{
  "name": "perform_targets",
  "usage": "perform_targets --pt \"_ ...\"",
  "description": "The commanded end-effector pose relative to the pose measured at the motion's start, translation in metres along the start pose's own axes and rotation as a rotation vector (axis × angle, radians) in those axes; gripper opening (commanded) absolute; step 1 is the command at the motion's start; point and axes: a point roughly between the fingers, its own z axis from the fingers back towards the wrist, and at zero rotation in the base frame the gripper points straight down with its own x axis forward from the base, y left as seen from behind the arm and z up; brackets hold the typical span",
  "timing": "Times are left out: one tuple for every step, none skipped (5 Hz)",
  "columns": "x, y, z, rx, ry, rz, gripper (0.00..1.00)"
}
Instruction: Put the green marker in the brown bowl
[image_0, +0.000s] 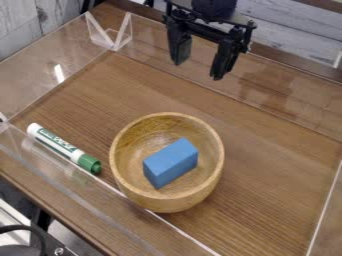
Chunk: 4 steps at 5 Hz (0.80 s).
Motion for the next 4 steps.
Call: perform_targets --pt "-0.006 0.004 -0.009 -0.008 0.015 0.046 1.00" --pt "-0.025 0.018 -0.012 -0.031 0.002 0.189 1.00" --pt "-0.053 0.048 -0.011 -0.043 -0.035 0.327 1.00" --pt "-0.080 0.077 -0.015 -0.060 -0.057 0.450 1.00"
